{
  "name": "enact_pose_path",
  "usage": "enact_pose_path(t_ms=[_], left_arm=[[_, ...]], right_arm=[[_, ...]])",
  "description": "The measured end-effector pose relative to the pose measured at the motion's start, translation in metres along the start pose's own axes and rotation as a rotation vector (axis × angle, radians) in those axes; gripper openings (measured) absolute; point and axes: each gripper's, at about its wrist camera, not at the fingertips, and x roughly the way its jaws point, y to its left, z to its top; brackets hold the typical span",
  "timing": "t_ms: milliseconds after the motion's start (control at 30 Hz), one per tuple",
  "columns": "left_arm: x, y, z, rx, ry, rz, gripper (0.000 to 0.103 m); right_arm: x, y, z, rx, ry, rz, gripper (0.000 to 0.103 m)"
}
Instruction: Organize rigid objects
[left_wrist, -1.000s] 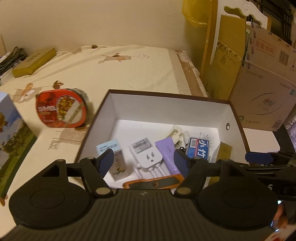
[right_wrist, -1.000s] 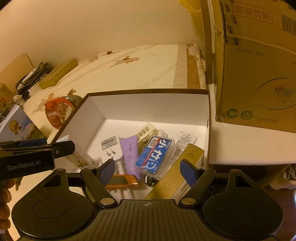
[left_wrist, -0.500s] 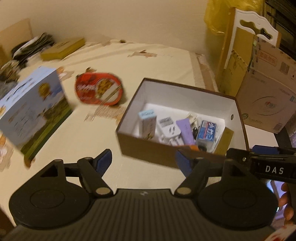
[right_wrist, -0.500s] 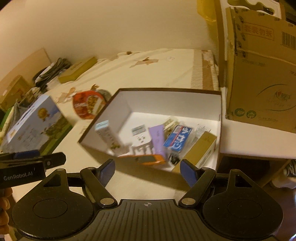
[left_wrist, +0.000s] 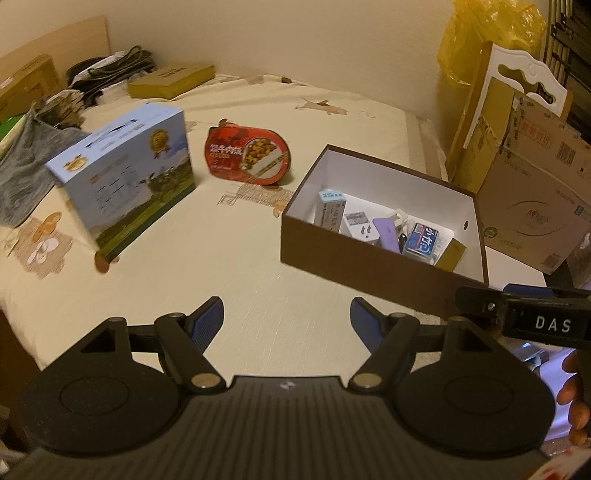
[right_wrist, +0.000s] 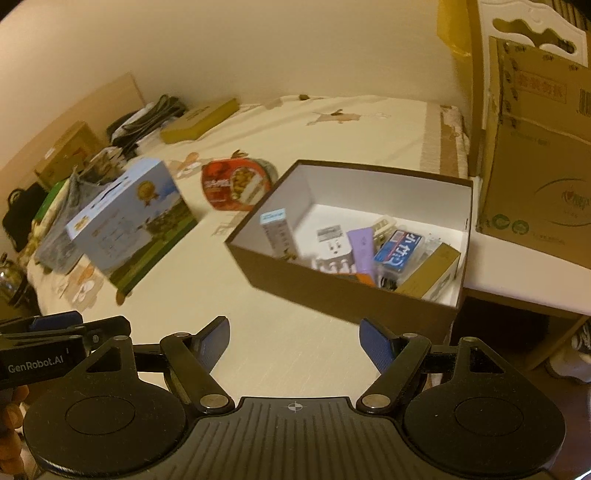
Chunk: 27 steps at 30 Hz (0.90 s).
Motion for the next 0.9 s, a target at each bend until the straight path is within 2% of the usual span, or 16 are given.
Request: enact_pose_path(t_ms=[500, 900], left_arm=[[-0.055, 0.020, -0.049, -0.028, 0.015, 0.024, 0.072], [-0.069, 0.029, -0.067, -0.044, 0.019, 0.043, 0.072]], right_arm=[[-0.030, 0.045, -0.042, -0.107, 0.051, 0.050, 0.074], [-0.032, 0.058, -0.060, -0.134, 0.085, 0.070, 0.074]])
